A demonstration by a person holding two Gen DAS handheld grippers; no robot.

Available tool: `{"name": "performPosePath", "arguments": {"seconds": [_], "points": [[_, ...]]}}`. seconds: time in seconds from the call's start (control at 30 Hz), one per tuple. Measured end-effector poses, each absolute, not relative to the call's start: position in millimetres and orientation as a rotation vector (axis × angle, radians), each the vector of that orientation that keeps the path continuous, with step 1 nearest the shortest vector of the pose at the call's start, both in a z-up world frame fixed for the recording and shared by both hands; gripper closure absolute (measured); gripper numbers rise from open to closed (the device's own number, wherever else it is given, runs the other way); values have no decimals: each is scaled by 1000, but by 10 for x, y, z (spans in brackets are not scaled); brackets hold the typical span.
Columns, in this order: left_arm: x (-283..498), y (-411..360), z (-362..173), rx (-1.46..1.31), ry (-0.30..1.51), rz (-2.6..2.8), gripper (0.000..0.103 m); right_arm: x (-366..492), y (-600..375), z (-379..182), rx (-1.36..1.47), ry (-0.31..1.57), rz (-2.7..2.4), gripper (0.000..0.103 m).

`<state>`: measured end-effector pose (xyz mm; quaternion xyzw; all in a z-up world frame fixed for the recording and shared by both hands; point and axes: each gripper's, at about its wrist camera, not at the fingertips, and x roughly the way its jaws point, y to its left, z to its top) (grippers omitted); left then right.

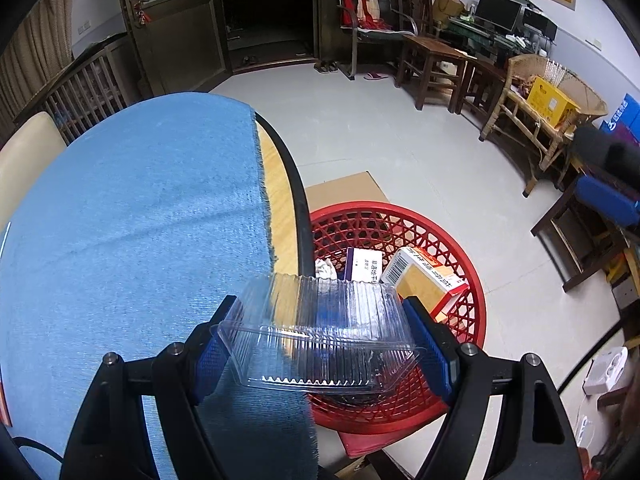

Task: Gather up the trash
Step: 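Carry the clear plastic tray in the left tool over the wastebasket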

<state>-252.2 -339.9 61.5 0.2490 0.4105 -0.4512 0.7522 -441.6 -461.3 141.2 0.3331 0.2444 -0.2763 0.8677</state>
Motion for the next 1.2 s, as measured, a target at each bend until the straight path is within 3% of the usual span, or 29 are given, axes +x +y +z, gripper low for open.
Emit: {"name": "performPosePath", "arguments": {"seconds": [0.93, 1.2], "points": [[-2574, -3665, 438, 588, 897, -989, 21, -4412, -4731, 1540, 702, 467, -568, 25], [-2570, -3783, 359, 641, 912, -974, 17, -4382, -4748, 1544, 699, 472, -571, 25]]}}
